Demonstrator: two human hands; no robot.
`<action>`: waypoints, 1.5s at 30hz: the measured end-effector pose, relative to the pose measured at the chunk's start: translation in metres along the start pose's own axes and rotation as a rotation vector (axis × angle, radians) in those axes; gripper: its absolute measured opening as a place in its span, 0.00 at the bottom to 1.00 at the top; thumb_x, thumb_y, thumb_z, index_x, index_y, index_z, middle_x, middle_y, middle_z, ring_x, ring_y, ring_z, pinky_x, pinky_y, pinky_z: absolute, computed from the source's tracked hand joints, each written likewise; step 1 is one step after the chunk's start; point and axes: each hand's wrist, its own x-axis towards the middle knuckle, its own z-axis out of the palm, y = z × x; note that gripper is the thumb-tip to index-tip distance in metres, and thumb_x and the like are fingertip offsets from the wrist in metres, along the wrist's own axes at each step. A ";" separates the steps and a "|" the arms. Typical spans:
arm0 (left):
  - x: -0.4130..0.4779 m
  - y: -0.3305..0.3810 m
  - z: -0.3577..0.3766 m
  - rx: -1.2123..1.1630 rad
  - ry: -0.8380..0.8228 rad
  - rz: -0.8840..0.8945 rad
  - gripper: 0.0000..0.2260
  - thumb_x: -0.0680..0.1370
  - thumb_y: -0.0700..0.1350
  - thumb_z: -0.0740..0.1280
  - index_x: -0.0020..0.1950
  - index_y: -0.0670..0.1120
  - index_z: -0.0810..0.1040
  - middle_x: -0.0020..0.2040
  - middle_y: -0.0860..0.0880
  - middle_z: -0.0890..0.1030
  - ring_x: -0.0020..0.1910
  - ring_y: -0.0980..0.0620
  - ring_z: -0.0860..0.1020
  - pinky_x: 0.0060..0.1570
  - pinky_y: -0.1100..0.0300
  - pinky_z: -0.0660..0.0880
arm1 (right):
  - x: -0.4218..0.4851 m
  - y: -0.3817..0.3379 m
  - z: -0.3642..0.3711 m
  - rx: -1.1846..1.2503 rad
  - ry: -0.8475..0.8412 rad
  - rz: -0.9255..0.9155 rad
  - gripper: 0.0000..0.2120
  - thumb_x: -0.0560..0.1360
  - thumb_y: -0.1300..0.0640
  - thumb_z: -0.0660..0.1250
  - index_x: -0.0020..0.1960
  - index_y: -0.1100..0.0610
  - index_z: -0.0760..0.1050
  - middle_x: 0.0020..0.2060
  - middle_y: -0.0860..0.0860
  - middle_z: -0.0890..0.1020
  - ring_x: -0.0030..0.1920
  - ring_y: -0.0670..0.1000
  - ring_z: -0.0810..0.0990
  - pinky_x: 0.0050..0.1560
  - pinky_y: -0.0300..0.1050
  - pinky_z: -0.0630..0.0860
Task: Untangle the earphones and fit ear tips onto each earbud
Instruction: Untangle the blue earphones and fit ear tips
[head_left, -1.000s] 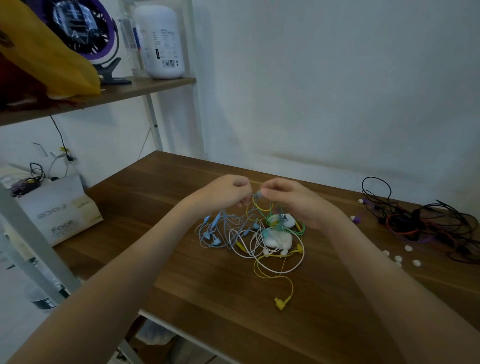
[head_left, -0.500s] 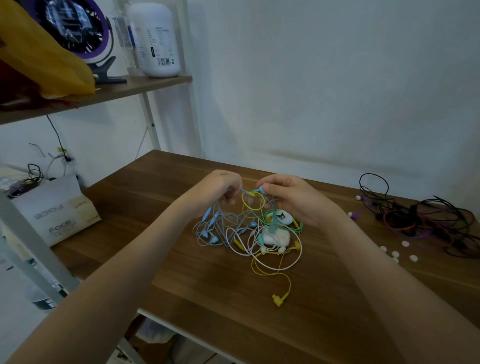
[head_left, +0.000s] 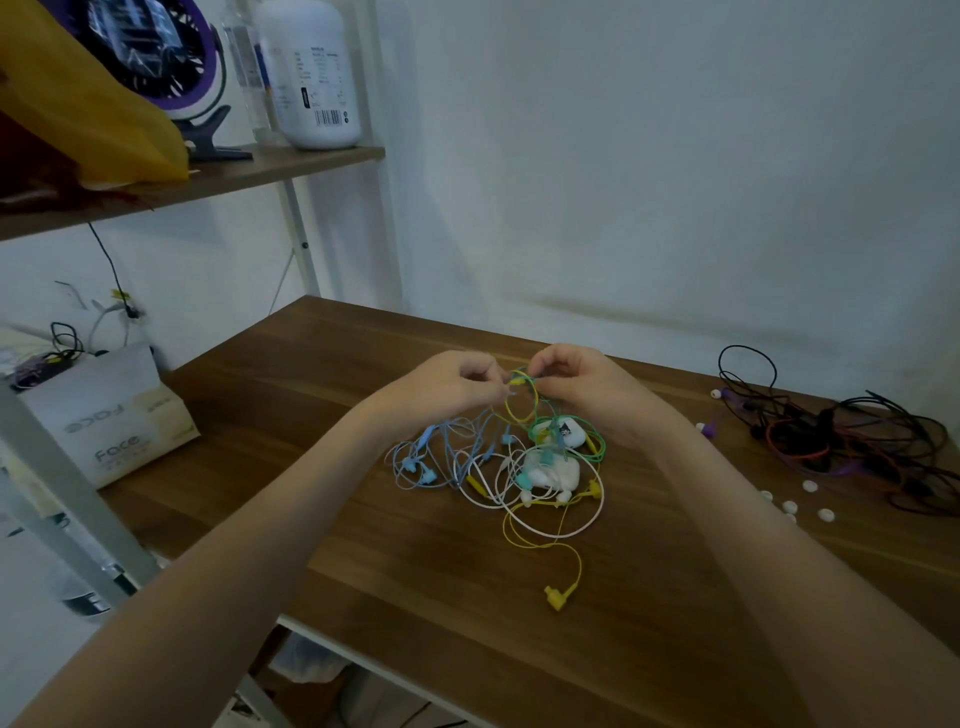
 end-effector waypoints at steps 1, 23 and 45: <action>0.001 -0.001 0.001 -0.015 0.005 -0.005 0.05 0.75 0.43 0.70 0.45 0.42 0.77 0.53 0.46 0.82 0.53 0.52 0.79 0.62 0.47 0.73 | 0.000 0.000 -0.001 -0.045 0.004 -0.013 0.08 0.75 0.67 0.66 0.44 0.55 0.76 0.44 0.55 0.81 0.45 0.53 0.78 0.49 0.47 0.76; 0.005 0.000 0.003 0.017 0.073 -0.006 0.08 0.75 0.45 0.71 0.47 0.48 0.73 0.41 0.47 0.78 0.40 0.52 0.75 0.43 0.58 0.70 | -0.003 0.000 0.002 -0.070 0.060 -0.064 0.12 0.72 0.56 0.72 0.40 0.54 0.68 0.39 0.55 0.75 0.38 0.51 0.72 0.41 0.47 0.70; 0.007 0.003 0.007 0.157 0.042 -0.071 0.07 0.78 0.43 0.66 0.55 0.49 0.78 0.46 0.51 0.79 0.45 0.54 0.77 0.47 0.58 0.75 | -0.009 -0.002 0.002 0.606 0.042 0.047 0.15 0.77 0.72 0.58 0.60 0.60 0.70 0.42 0.56 0.80 0.40 0.51 0.79 0.44 0.45 0.78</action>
